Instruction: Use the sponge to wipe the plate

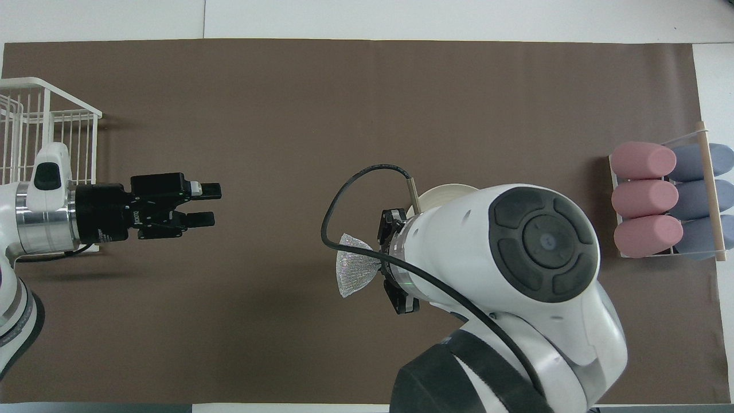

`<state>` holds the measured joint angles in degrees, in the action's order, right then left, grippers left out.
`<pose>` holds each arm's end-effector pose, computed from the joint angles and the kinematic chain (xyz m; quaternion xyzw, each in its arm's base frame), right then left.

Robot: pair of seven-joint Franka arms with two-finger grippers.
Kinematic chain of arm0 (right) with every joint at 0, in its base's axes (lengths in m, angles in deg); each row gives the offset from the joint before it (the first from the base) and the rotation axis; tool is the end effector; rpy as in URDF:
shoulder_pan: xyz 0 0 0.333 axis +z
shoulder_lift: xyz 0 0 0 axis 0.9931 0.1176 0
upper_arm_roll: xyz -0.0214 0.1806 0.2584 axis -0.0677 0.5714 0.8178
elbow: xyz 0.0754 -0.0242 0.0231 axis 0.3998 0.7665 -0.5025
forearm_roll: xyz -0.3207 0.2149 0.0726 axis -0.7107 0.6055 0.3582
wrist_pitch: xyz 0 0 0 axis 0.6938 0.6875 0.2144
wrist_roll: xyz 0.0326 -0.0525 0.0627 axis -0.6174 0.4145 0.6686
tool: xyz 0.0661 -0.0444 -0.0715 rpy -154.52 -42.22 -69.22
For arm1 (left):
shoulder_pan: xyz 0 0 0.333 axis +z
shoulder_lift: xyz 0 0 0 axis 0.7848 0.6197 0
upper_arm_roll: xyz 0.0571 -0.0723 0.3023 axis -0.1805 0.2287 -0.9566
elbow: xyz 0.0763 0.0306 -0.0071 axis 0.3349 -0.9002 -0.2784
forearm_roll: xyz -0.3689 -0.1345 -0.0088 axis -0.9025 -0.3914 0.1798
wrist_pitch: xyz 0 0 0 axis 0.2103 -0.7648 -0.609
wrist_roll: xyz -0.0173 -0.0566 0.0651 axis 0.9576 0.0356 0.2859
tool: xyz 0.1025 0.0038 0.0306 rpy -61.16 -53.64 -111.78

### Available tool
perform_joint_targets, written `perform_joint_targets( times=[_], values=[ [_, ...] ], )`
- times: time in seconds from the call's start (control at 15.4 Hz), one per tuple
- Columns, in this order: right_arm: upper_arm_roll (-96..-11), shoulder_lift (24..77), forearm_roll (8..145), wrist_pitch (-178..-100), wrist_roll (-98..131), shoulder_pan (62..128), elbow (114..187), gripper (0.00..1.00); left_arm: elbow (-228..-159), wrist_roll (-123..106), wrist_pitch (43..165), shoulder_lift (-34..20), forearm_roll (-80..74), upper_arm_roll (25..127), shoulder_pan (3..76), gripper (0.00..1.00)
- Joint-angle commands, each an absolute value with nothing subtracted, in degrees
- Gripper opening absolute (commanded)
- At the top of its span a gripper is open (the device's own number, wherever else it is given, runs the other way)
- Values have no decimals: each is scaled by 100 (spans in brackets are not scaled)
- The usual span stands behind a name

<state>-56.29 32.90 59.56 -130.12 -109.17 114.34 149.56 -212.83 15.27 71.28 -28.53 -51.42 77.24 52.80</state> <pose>0.4484 0.3438 0.5692 -0.7273 0.6735 0.0957 0.0911 0.4828 -0.1058 0.4857 0.8210 0.1325 -0.0521 0.5528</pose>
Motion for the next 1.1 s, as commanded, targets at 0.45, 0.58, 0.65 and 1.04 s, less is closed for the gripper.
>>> perform_joint_targets(
  times=[0.45,0.58,0.65,1.04],
  values=[
    [-5592,3416,5876,-13392,-11382,11630,14891,0,-21539,2165,6737,-2889,-5984,7724,4468,100],
    [-5592,3416,5867,-13401,-11382,11630,14882,0,-21547,2316,6710,-2880,-5984,7724,4240,100],
    [-5601,3416,5867,-13410,-11382,11630,14891,0,-21539,2317,6719,-2872,-5984,7724,4204,100],
    [-5592,3416,5867,-13401,-11374,11630,14891,0,-21530,2422,6807,-2872,-5984,7750,3896,95]
  ],
)
